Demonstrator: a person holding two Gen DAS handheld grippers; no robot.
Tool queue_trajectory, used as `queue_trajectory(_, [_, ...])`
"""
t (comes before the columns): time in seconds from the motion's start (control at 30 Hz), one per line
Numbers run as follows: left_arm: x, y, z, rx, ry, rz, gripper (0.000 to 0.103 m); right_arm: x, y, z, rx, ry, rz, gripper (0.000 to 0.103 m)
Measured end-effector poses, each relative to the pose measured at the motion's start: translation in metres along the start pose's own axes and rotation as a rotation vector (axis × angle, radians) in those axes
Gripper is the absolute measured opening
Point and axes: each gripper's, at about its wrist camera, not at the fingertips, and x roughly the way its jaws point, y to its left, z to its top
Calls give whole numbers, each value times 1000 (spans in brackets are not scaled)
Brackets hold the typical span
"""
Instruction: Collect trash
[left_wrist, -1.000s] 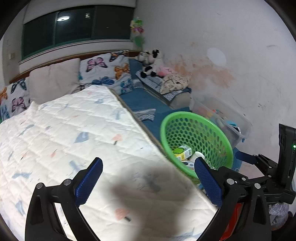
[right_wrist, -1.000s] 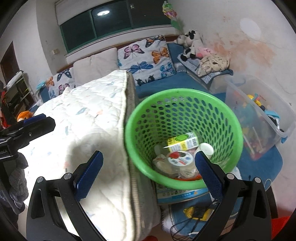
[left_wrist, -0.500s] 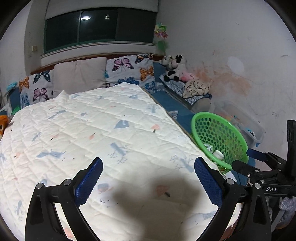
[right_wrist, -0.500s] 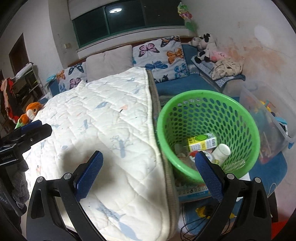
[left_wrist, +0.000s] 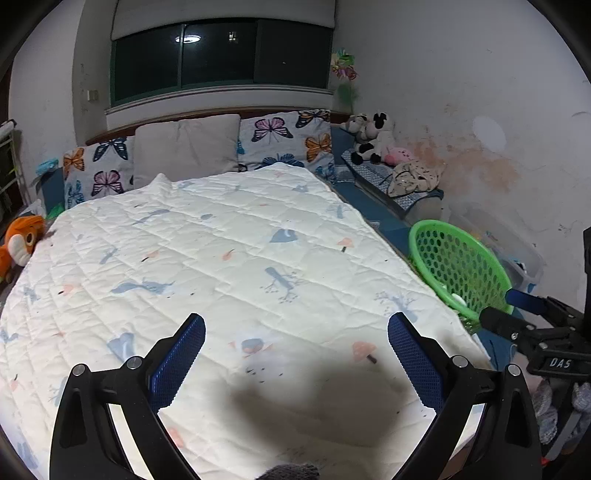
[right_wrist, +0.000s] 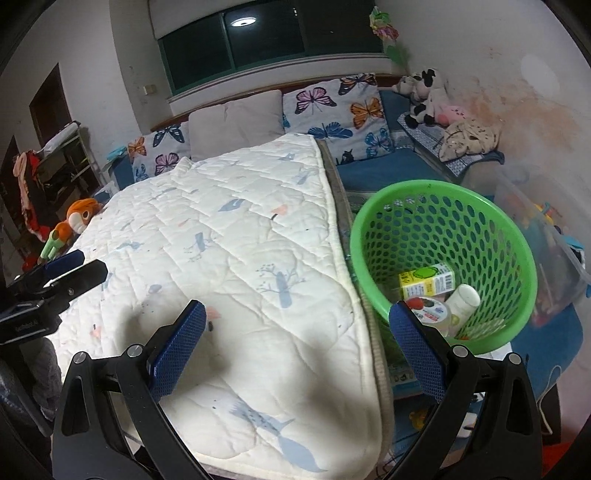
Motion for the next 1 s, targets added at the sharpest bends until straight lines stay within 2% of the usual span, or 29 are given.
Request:
queue_trajectory(0.6, [-12,26,-17,-55,8,46,96,-3,27,-1,-48,-4,45,98])
queue_trajectory(1.0, [-14,27,-18,-56,10,48,96,-2,34,-1,-53,-1,55,98])
